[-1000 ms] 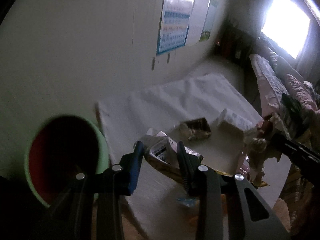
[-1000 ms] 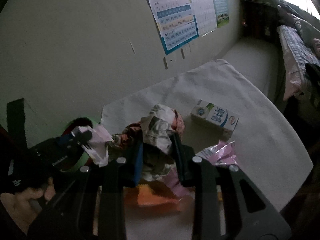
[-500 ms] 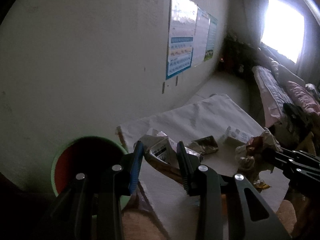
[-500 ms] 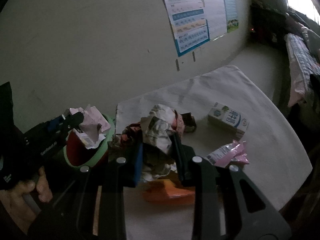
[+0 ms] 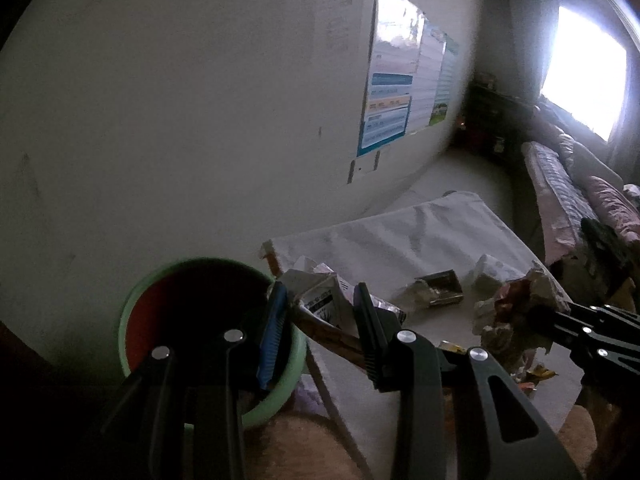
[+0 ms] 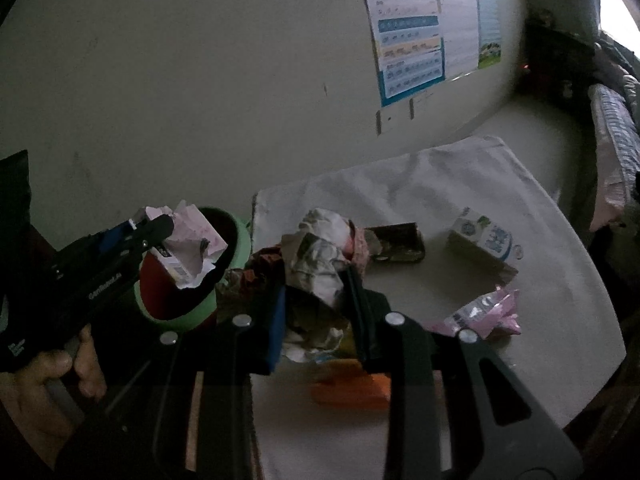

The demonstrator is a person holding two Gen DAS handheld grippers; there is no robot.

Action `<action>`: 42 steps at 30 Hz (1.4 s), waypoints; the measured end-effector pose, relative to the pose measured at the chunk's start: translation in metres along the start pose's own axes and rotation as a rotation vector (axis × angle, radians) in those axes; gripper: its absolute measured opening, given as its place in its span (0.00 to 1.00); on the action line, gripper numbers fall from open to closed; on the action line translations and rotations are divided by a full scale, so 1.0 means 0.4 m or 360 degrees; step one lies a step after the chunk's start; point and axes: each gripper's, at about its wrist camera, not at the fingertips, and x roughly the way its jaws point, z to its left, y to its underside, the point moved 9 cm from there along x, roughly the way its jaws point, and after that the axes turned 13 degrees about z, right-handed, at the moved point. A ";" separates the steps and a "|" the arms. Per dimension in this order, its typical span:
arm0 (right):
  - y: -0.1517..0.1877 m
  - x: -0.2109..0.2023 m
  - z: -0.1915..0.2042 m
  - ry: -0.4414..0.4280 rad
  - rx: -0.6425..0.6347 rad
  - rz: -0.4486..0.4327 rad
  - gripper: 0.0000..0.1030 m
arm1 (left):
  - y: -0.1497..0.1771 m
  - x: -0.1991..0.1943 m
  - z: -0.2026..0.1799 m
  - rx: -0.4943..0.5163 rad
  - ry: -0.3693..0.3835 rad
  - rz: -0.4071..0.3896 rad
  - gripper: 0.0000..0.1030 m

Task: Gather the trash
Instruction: 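Carry both held papers over the green bin and open both tools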

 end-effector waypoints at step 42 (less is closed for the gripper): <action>-0.132 0.314 0.359 -0.0088 -0.0381 0.0277 0.28 | 0.114 0.165 0.413 -0.0493 -0.0239 0.0234 0.58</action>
